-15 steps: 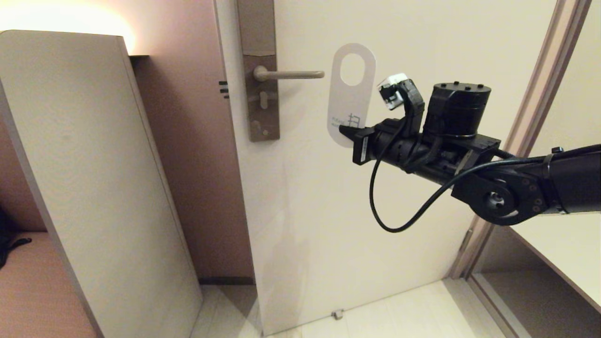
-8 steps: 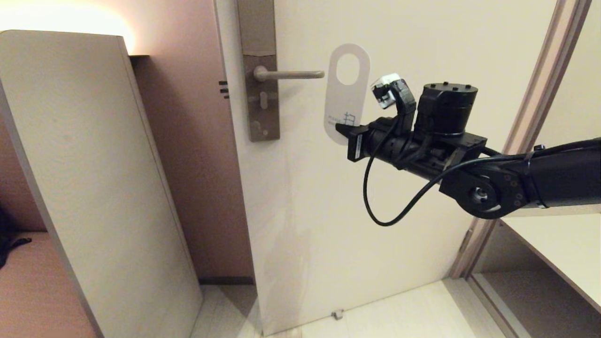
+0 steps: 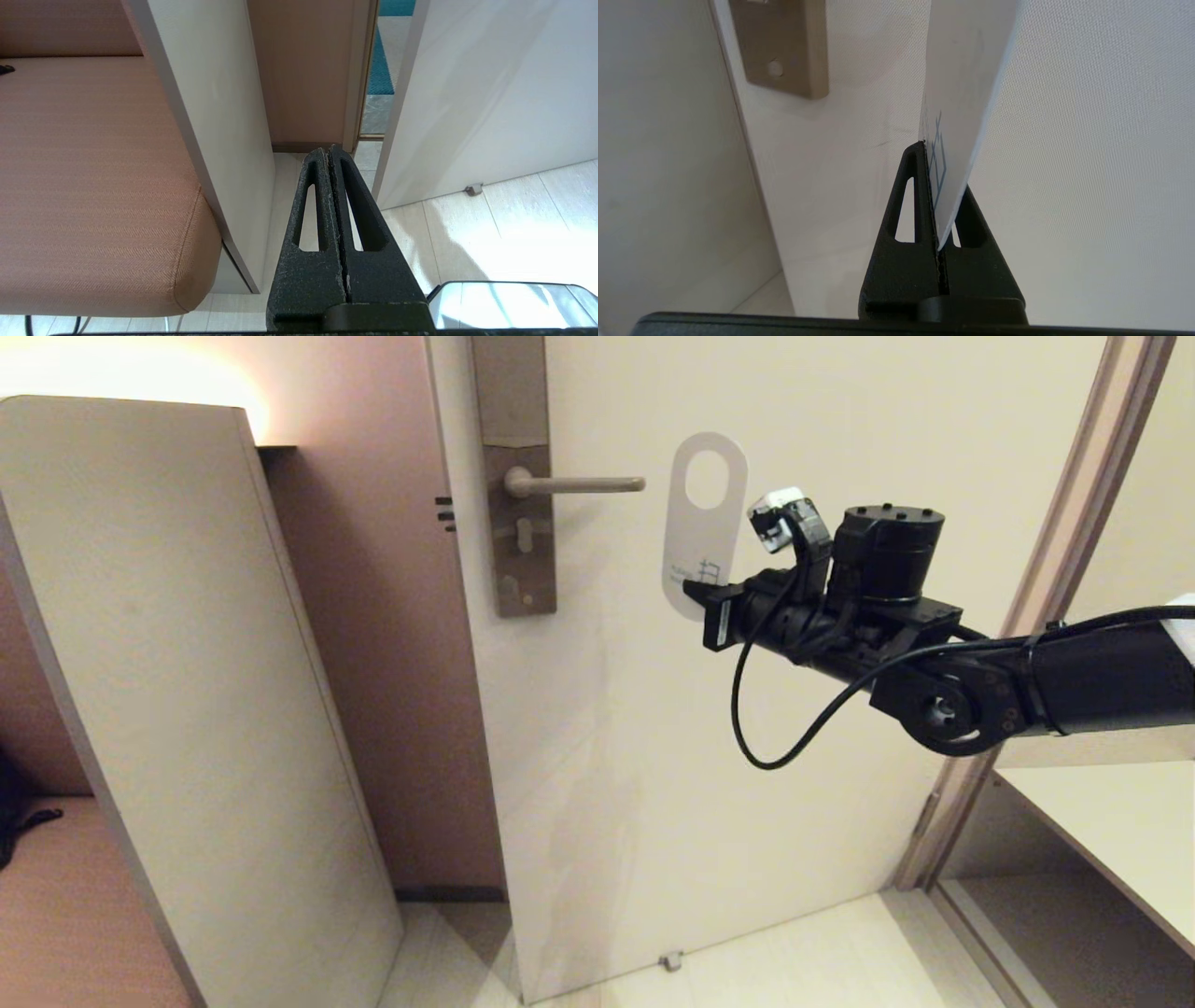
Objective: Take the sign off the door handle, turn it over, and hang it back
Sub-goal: Hang the sign back with the other side facing out
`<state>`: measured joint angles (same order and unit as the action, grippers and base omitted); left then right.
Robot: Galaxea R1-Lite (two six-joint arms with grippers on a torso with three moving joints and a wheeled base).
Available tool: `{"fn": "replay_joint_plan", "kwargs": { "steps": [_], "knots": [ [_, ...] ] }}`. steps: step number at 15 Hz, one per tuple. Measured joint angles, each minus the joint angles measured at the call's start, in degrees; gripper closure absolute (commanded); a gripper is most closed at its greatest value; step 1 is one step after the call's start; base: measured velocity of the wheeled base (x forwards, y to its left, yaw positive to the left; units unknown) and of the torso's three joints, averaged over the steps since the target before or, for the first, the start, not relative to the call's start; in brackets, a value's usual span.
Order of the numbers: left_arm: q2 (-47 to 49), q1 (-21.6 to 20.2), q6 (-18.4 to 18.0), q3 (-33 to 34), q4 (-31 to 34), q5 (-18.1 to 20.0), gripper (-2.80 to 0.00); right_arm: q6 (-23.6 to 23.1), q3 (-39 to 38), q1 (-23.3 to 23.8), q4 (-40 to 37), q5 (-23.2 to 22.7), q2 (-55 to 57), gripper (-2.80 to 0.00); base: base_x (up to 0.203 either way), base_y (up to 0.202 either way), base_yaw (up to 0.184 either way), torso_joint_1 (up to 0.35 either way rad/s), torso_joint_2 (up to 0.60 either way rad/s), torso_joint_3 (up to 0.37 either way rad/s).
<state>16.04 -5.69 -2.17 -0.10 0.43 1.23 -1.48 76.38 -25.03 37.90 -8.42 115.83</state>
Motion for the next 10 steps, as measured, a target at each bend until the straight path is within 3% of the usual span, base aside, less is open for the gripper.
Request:
{"fn": "replay_joint_plan", "kwargs": {
  "steps": [5,10],
  "knots": [
    [0.0,0.0,0.0,0.0,0.0,0.0,0.0,-0.1,4.5,1.4,-3.9,-0.5,3.0,0.0,0.0,0.0,0.0,0.0,0.0,0.0],
    [0.0,0.0,0.0,0.0,0.0,0.0,0.0,-0.2,8.2,2.8,-13.1,-0.7,4.8,0.0,0.0,0.0,0.0,0.0,0.0,0.0]
  ]
}}
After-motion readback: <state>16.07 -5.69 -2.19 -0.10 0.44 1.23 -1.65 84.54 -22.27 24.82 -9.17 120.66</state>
